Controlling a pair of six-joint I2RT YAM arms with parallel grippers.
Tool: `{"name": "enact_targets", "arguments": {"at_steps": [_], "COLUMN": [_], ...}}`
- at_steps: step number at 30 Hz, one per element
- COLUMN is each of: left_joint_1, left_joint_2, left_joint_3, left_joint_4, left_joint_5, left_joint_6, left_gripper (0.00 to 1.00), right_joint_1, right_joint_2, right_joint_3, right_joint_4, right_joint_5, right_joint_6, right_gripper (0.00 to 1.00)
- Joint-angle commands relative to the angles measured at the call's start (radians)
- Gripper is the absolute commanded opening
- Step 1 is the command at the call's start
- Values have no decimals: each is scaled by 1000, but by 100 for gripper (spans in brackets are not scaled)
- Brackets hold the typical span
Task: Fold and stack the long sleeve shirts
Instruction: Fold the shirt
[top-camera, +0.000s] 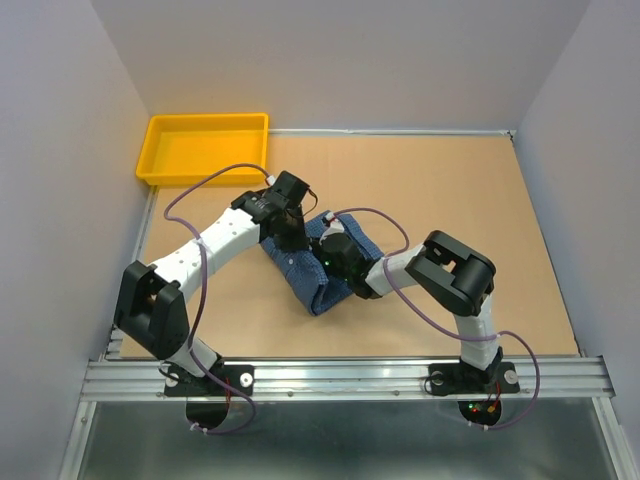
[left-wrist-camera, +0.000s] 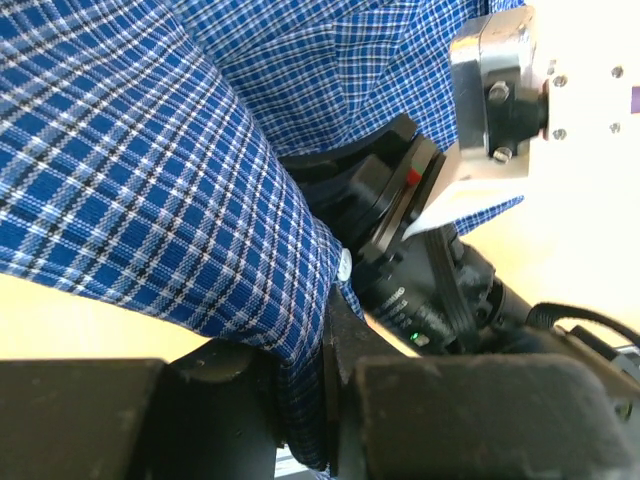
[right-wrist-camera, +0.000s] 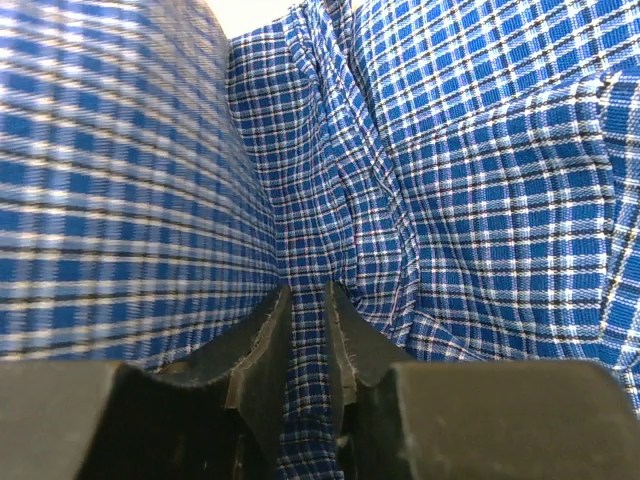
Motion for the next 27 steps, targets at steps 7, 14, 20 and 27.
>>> {"name": "enact_targets", "arguments": {"at_steps": [7,14,20,27], "left_joint_1": [-34,-56,-53,-54], "left_joint_2": [139,164,155,168], "left_joint_3": [169,187,189,236], "left_joint_4": [-8,11,-18,-63], "left_joint_5": [50,49,-7,-47], "left_joint_6": [62,59,77,99], "left_gripper": [16,15,15,14], "right_joint_1": [11,6,-83,-190], "right_joint_2": [-6,-22,-158,-265], "right_joint_3": [-32,-47,-140,-185], "right_joint_4": [-23,-12,-14,-32], "right_joint_5": [60,53,42,-145], "right_joint_6": [32,52,88,81], "right_gripper": [38,41,51,54]}}
